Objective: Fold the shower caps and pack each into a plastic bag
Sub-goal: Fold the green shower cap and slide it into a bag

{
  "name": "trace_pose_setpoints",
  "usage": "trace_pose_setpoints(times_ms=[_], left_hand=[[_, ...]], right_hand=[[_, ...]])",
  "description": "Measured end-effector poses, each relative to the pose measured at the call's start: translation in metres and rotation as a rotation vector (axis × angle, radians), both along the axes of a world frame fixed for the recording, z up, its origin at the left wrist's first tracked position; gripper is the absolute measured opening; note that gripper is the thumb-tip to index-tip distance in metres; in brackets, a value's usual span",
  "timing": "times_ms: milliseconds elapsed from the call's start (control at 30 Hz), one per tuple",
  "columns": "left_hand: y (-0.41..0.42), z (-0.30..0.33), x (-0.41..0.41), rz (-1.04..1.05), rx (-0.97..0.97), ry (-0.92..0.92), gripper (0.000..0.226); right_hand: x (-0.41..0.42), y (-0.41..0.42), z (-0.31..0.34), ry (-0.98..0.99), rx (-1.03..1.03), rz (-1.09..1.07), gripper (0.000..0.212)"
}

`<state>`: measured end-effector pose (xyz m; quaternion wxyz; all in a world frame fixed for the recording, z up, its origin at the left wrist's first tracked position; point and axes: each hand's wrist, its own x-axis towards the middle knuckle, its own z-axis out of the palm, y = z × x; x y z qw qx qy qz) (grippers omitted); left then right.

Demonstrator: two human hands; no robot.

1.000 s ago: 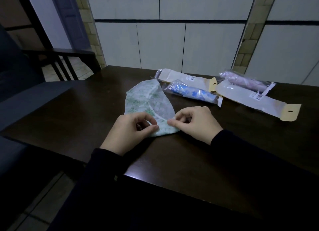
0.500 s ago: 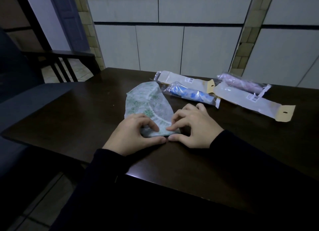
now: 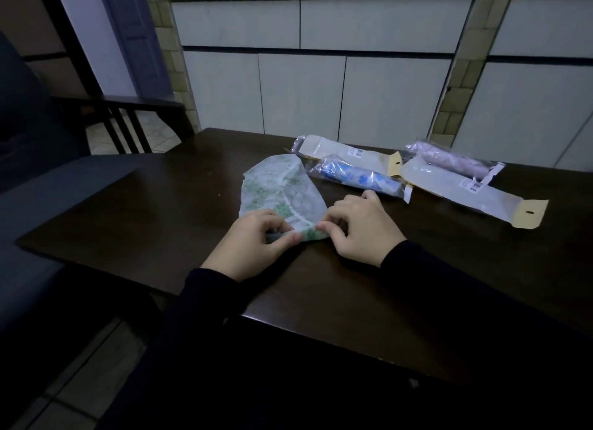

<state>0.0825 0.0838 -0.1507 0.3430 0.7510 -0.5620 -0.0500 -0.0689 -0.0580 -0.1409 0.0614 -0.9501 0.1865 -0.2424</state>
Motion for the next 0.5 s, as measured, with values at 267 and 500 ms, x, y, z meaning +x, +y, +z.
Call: trace_pose_setpoints(times_ms=[267, 500], left_hand=[[0.0038, 0.0034, -0.0012, 0.061, -0.062, 0.148, 0.008], [0.0022, 0.0019, -0.0073, 0.099, -0.105, -0.002, 0.003]], right_hand=[[0.0039, -0.0008, -0.0019, -0.001, 0.133, -0.125, 0.027], [0.0097, -0.0008, -0.0018, 0.003, 0.143, -0.182, 0.017]])
